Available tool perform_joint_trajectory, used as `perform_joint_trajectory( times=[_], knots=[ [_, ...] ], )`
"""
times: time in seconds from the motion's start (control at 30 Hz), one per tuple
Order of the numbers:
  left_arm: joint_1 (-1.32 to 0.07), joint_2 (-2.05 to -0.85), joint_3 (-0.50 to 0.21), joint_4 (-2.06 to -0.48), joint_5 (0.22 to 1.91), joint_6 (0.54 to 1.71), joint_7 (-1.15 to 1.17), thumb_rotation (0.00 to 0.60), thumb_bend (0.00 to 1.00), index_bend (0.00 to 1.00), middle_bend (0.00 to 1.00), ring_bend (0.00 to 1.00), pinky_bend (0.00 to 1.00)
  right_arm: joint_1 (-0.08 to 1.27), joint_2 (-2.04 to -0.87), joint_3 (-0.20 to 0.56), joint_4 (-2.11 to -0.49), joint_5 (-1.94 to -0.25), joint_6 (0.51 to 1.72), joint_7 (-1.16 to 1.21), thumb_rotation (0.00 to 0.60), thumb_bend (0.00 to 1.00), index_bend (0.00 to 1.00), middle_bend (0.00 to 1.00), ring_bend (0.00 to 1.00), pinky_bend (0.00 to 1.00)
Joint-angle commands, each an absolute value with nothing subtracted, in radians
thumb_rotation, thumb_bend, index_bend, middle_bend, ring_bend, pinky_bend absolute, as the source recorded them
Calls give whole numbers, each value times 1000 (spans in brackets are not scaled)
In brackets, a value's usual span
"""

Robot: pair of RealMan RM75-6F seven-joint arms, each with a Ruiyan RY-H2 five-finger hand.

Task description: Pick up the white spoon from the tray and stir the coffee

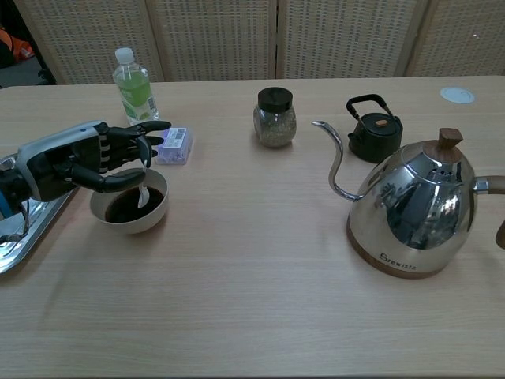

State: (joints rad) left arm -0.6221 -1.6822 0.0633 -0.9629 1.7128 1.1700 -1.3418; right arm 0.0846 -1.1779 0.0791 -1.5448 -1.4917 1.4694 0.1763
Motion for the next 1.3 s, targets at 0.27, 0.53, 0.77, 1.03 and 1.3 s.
perform_joint_trajectory(
  times=[0.27,0.53,0.77,1.03,1.3],
  knots=[
    [-640,-1732,81,-904,1698,1153,-1358,600,481,663,0,0,0,87,-1178,80,-1542,-1485,1462,177,600,0,65,0,0,0],
    [-643,-1760,82,-864,1679,1154,-1376,600,485,664,0,0,0,88,-1176,81,-1541,-1480,1456,184,600,0,65,0,0,0],
    [-649,-1787,81,-827,1669,1151,-1388,600,486,664,0,0,0,90,-1175,81,-1542,-1479,1451,185,600,0,65,0,0,0],
    [-656,-1816,78,-785,1660,1148,-1391,600,488,673,0,0,0,93,-1178,84,-1536,-1471,1444,185,600,0,65,0,0,0],
    [-656,-1842,63,-747,1642,1156,-1385,600,493,678,0,0,0,96,-1176,86,-1533,-1466,1439,194,600,0,65,0,0,0]
  ],
)
